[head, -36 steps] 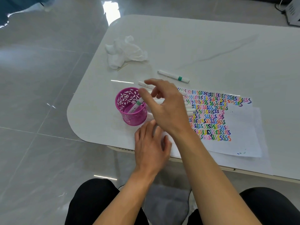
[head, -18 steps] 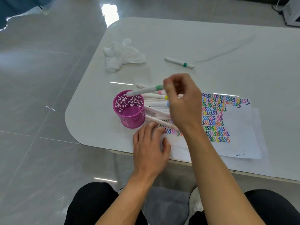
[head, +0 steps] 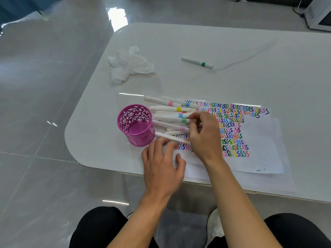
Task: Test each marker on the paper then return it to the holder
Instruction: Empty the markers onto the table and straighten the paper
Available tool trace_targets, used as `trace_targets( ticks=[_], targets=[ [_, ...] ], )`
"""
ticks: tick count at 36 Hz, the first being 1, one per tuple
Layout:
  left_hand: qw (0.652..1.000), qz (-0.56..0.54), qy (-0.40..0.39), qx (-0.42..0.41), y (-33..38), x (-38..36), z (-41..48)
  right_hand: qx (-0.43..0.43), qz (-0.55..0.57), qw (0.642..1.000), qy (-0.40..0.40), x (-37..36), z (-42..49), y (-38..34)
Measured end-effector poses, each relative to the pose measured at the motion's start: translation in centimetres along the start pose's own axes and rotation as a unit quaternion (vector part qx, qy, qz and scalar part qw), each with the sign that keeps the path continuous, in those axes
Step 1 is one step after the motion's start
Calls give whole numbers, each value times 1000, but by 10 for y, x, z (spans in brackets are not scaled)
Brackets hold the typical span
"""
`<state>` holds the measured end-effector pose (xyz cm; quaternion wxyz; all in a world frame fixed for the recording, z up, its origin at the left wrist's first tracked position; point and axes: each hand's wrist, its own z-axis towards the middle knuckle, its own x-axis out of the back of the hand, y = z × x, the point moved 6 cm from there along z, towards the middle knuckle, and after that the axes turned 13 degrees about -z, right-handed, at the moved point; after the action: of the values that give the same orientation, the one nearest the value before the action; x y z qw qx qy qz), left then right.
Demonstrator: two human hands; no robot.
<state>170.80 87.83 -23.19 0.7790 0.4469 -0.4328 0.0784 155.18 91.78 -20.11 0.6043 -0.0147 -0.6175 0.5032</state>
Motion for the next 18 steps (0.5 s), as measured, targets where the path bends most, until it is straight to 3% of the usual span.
trace_targets(
  ticks=[6, 18],
  targets=[
    [1000, -10, 20, -8, 1, 1, 2, 29, -61, 998, 9, 0, 1, -4],
    [999, -23, 25, -29, 6, -2, 9, 45, -69, 997, 14, 2, 7, -1]
  ],
)
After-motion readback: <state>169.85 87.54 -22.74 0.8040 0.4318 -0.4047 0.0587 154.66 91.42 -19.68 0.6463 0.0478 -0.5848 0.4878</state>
